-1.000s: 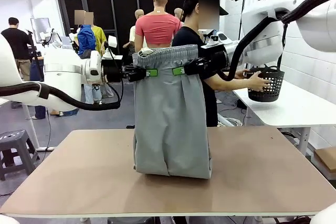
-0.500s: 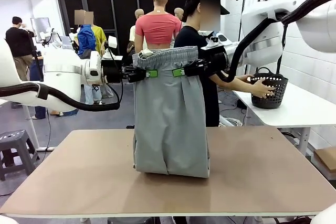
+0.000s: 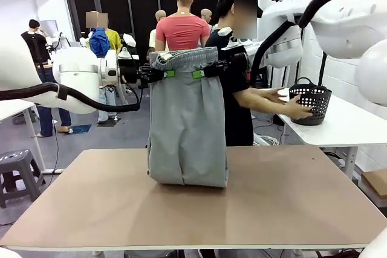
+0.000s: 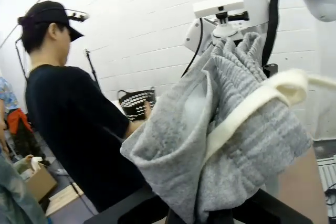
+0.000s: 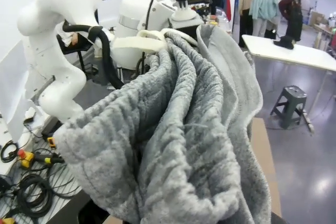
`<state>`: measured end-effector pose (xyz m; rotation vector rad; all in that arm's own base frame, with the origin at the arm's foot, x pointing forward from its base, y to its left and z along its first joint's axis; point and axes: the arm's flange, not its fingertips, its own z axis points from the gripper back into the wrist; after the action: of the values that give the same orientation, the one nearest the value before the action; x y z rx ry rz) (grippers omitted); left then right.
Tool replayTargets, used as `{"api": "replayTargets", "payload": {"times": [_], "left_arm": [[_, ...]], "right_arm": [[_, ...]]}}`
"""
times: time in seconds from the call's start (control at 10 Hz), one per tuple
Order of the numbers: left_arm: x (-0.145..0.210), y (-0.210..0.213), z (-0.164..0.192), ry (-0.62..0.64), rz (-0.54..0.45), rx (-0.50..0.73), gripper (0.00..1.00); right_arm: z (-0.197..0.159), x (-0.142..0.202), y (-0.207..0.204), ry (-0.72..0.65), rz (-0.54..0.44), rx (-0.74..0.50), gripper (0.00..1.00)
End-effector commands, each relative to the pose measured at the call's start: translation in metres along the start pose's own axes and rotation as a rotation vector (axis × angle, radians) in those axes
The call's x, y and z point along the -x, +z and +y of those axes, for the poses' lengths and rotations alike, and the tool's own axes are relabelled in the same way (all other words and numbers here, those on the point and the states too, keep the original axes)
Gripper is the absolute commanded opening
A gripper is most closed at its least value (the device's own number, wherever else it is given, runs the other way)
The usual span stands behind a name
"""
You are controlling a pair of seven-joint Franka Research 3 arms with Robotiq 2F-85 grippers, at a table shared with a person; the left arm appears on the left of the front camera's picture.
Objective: Fold the training pants.
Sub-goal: Fold the Training pants in half.
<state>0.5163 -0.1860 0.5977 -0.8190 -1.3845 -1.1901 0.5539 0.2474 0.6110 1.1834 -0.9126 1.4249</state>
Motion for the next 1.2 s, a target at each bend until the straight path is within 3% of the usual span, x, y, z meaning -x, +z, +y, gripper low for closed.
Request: {"api": "replayTargets", "payload": {"times": [0.0,0.3,0.6,0.8,1.1], "left_arm": [[-0.013,-0.004,0.03,-0.039,0.035,-0.072,0.0],[-0.013,-0.014,0.058,-0.08,0.046,-0.093,0.0],[0.027,-0.022,0.062,-0.058,0.046,-0.081,0.0],[0.058,-0.021,0.056,-0.009,0.021,-0.071,0.0],[0.061,-0.011,0.015,0.16,-0.02,0.018,0.0]], "right_arm": [[-0.024,-0.026,0.005,-0.008,0.071,0.045,0.0],[-0.067,-0.043,0.013,0.029,0.107,0.066,0.0],[-0.084,0.001,0.016,0.026,0.15,0.019,0.0],[-0.079,0.035,0.011,-0.016,0.138,-0.017,0.0],[-0.046,0.059,0.0,-0.201,0.056,-0.041,0.0]]}}
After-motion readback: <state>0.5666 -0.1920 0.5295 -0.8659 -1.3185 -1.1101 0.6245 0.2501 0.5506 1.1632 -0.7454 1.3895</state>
